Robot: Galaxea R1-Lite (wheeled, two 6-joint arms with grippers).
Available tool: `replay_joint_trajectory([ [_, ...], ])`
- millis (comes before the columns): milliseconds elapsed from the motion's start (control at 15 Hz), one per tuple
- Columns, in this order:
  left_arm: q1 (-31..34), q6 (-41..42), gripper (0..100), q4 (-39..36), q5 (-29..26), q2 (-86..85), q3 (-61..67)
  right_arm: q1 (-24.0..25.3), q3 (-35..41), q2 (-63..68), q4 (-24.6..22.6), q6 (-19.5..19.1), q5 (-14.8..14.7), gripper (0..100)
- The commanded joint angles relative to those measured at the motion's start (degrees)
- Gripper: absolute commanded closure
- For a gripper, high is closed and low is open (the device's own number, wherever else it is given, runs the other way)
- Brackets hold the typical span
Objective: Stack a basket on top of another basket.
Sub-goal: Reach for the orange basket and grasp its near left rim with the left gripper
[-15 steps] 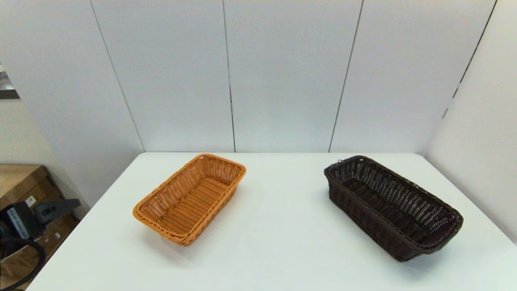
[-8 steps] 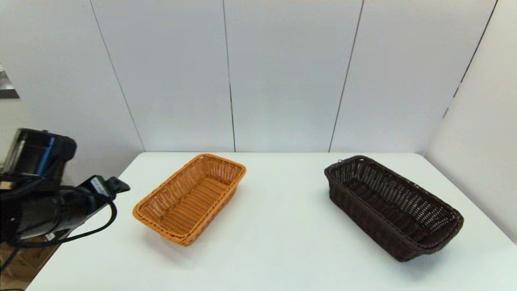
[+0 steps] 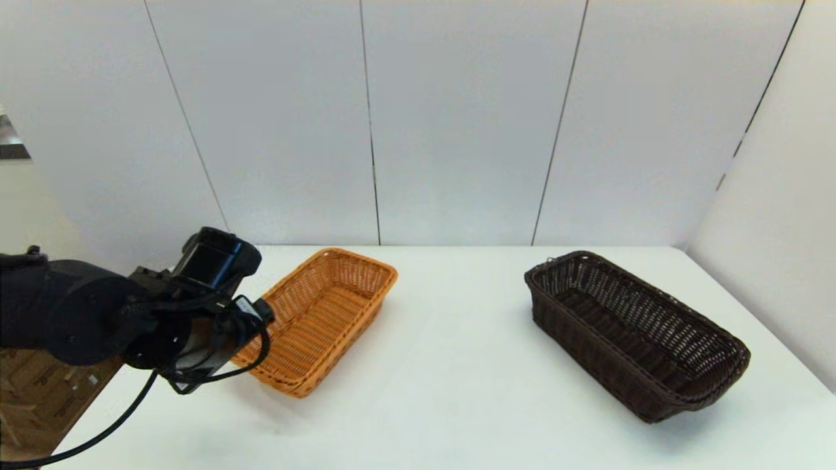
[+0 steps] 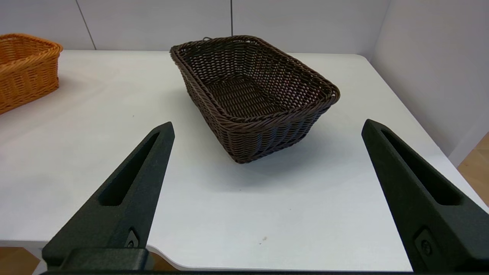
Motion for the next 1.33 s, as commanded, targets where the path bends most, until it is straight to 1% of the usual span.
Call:
replay_joint_trajectory([
  [67, 0.96, -1.13, 0, 0.32, -0.02, 2.35, -0.54, -0.04, 0.0, -0.02, -0.04, 0.0, 0.04, 0],
  [400, 1.22, -2.36, 0, 0.32, -0.63, 5.51, -1.15, -0.04, 0.0, -0.02, -0.04, -0.09, 0.04, 0],
  [667, 3.51, -2.45, 0, 1.02, -5.2, 6.48, -1.06, -0.04, 0.0, -0.02, -0.04, -0.18, 0.04, 0],
  [1000, 4.56, -3.15, 0, 1.2, -7.84, 8.5, -1.24, 0.05, 0.0, -0.02, -0.04, -0.18, 0.04, 0],
  [1200, 6.32, -3.15, 0, 1.55, -12.41, 8.41, -1.33, -0.04, 0.0, -0.02, -0.04, -0.18, 0.04, 0],
  [1333, 6.85, -3.24, 0, 2.16, -14.08, 8.5, -1.59, 0.05, 0.0, -0.02, -0.04, -0.18, 0.04, 0],
])
